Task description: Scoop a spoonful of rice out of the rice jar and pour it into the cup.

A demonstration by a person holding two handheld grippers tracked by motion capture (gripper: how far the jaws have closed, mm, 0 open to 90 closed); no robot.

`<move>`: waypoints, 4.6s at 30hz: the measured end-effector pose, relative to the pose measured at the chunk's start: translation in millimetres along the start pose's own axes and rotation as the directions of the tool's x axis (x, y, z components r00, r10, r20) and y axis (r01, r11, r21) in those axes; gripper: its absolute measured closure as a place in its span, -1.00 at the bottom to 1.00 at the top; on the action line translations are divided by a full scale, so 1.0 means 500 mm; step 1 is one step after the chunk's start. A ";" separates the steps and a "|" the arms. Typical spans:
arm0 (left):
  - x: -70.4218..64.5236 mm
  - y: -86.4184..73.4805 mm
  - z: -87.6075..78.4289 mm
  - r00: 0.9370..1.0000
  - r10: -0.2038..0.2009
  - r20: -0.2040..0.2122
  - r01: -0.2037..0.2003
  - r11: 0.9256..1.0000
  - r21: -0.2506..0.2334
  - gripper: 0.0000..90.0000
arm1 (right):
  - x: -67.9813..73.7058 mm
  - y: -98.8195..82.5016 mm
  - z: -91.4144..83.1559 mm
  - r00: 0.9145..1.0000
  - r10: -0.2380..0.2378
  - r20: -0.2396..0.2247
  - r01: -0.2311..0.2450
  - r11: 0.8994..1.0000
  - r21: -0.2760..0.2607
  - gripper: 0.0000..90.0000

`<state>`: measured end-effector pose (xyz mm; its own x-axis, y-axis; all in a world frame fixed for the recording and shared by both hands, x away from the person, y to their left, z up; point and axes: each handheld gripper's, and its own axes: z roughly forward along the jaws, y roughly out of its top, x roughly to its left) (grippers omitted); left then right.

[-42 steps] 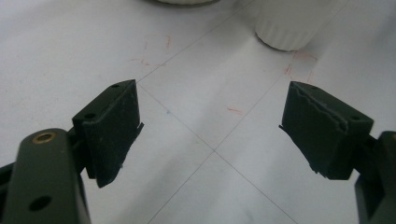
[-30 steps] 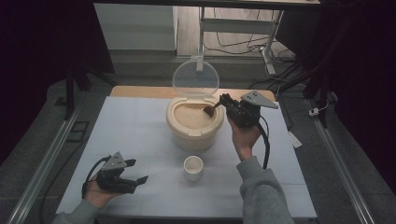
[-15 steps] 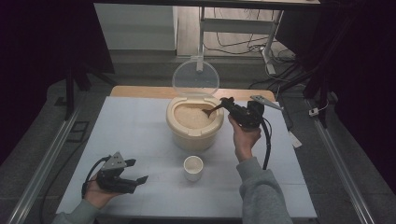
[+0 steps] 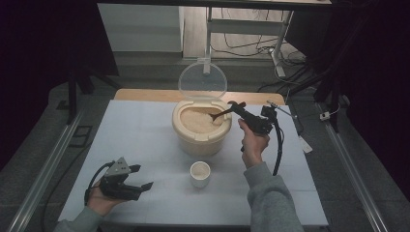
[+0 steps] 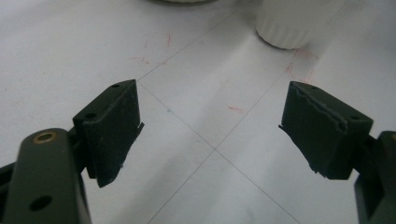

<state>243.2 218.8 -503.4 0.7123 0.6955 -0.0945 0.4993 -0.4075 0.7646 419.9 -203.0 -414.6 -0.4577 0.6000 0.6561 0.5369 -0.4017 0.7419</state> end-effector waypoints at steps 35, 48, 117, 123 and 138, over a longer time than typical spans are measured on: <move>0.000 0.000 0.003 1.000 0.010 0.003 -0.010 1.000 0.008 -0.55 | -0.033 0.016 -0.031 0.954 0.295 -0.059 -0.297 0.955 -0.022 0.86; 0.000 0.000 0.001 1.000 0.012 0.002 -0.012 1.000 0.009 -0.54 | -0.037 0.018 -0.039 0.940 0.333 -0.077 -0.335 0.942 -0.021 0.86; 0.004 -0.005 0.009 1.000 0.002 0.011 -0.003 0.999 0.034 -0.54 | 0.008 -0.087 -0.120 0.989 0.140 -0.047 -0.124 0.958 0.260 0.86; 0.005 -0.005 0.010 1.000 0.000 0.013 -0.001 0.999 0.037 -0.54 | 0.019 -0.090 -0.114 0.996 0.081 -0.031 -0.070 0.960 0.271 0.86; 0.005 -0.006 0.012 1.000 0.002 0.013 -0.002 0.999 0.043 -0.54 | 0.054 -0.085 -0.121 0.997 -0.067 -0.043 0.075 0.965 0.253 0.86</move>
<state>246.3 218.0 -509.6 0.7198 0.6867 -0.1016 0.5181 -0.4340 0.7371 341.8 -211.8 -419.9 -0.5225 0.5951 0.6107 0.6624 -0.1676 0.7301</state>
